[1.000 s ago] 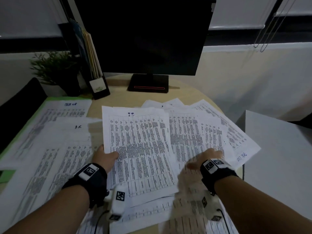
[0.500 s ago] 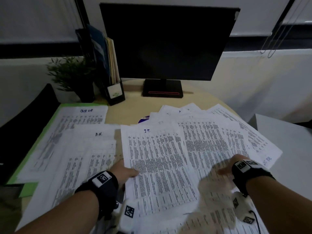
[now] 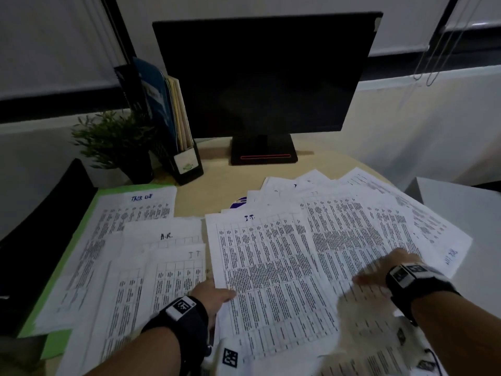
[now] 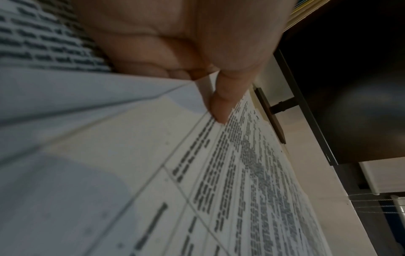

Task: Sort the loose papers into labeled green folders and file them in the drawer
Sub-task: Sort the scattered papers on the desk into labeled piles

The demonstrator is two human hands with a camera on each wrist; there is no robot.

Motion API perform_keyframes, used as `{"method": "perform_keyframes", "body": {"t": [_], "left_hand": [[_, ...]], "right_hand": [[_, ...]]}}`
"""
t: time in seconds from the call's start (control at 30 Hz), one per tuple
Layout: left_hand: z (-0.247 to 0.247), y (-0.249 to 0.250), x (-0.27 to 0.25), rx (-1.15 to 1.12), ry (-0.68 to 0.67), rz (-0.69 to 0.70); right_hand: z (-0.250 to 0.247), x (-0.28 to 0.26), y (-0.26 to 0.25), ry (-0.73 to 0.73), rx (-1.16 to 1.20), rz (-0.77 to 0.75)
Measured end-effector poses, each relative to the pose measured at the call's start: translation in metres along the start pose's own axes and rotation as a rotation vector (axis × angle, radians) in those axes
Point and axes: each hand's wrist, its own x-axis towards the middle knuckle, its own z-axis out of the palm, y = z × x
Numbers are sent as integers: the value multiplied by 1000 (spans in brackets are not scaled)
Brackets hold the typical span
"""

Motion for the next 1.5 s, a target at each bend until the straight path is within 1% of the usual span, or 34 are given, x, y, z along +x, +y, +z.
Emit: {"method": "perform_keyframes", "body": {"t": [0.13,0.27,0.43,0.47,0.5,0.57,0.67,0.73,0.77,0.8,0.83,0.87,1.0,1.03,1.1,1.13,1.2,1.23,1.27,1.33,1.37,1.4,1.43,1.5], "left_hand": [[1,0,-5,-44,-25,9],[4,-1,-3,21,20,73],[6,-1,-4,80,33,132],[6,-1,-6,84,34,144],[6,-1,-7,107,31,156],[5,-2,-7,145,24,162],[4,-1,-7,151,6,157],[3,-2,-6,169,1,159],[3,-3,-5,173,5,164],[4,-4,-3,168,13,168],[4,-4,-3,166,25,171],[6,-4,-3,161,38,161],[6,-1,4,17,41,33],[6,0,6,-40,24,15],[8,0,8,-136,37,-34],[9,-2,9,-151,40,-24],[10,-4,6,-116,36,46],[10,-6,4,-78,37,73],[9,-6,2,-51,35,106],[-2,-1,-4,-18,73,155],[-9,1,-3,8,121,165],[-18,3,-1,69,177,154],[-27,6,0,147,237,137],[-43,7,3,311,343,77]], "right_hand": [[4,10,5,-5,-34,-36],[-3,18,13,31,113,-13],[-2,16,16,-12,167,26],[-1,17,16,6,199,28],[-2,17,16,39,234,35],[-10,12,17,155,299,29],[-33,-1,21,413,485,4],[-46,-16,19,571,587,-49],[-49,-25,15,593,643,-89],[-49,-33,11,572,695,-122],[-45,-43,3,499,726,-143],[-36,-50,-4,416,696,-152],[28,-79,-32,64,319,-266],[45,-85,-38,-6,265,-297],[64,-101,-49,-128,181,-339],[66,-108,-55,-178,158,-362],[60,-115,-62,-252,147,-402],[55,-114,-63,-258,173,-404],[47,-110,-62,-227,207,-389],[31,-91,-54,-48,214,-319],[25,-80,-47,40,153,-266],[20,-69,-41,83,74,-204],[18,-59,-35,75,8,-146],[20,-45,-27,-14,-38,-65]]}}
